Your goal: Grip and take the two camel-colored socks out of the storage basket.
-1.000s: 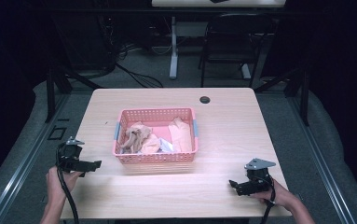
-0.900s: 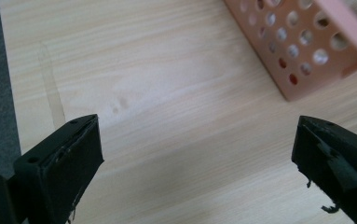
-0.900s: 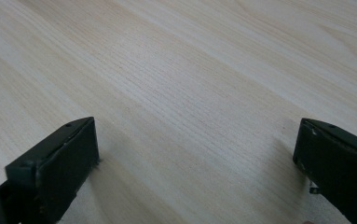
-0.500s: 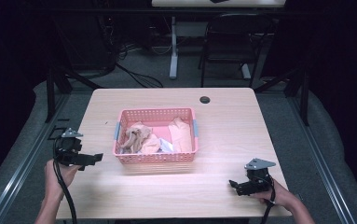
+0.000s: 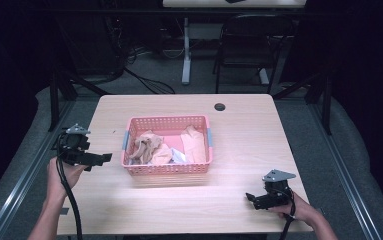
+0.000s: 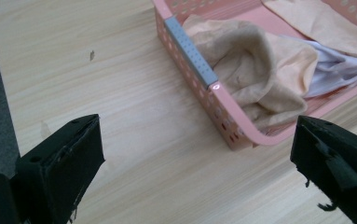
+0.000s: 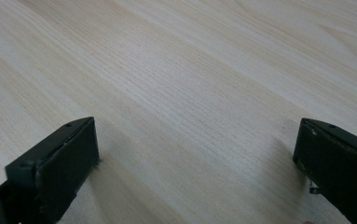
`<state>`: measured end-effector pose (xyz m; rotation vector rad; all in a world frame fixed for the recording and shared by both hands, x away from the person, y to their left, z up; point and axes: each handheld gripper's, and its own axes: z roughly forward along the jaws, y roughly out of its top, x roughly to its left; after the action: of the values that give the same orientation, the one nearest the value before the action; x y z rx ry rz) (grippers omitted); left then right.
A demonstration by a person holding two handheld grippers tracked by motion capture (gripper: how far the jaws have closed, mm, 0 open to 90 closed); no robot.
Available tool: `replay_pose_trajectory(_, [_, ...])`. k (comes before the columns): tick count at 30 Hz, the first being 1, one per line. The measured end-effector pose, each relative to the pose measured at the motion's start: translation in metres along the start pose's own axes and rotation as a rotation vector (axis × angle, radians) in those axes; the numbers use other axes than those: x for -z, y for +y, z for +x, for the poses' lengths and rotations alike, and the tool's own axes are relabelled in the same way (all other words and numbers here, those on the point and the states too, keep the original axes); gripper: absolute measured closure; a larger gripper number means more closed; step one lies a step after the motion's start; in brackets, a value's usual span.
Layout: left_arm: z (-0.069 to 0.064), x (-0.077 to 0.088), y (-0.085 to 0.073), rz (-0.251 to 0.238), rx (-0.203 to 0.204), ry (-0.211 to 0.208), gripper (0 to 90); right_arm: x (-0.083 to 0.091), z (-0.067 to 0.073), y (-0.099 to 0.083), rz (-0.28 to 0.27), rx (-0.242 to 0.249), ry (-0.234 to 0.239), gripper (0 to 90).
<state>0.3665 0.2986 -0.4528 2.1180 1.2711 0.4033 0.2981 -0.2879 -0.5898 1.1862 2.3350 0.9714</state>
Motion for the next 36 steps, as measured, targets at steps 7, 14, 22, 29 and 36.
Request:
replay_pose_trajectory(7, [-0.008, -0.001, 0.027, 0.037, -0.053, -0.018, 2.8, 0.000, 0.000, 0.000, 0.000, 0.000, 0.000, 0.0])
replay_pose_trajectory(14, [-0.008, 0.001, 0.047, 0.064, -0.062, -0.050, 3.3, 0.000, 0.000, 0.000, 0.000, 0.001, 0.001, 0.0])
replay_pose_trajectory(22, [-0.014, -0.001, 0.064, 0.067, -0.092, -0.058, 5.1, 0.000, 0.000, 0.000, 0.000, 0.000, 0.001, 0.0])
replay_pose_trajectory(29, [-0.023, -0.018, 0.067, 0.073, -0.089, -0.096, 5.3, 0.000, 0.000, 0.000, 0.000, 0.001, 0.000, 0.0])
replay_pose_trajectory(36, [-0.032, -0.039, 0.067, 0.084, -0.089, -0.127, 5.5, 0.000, 0.000, 0.000, 0.000, 0.000, 0.000, 0.0])
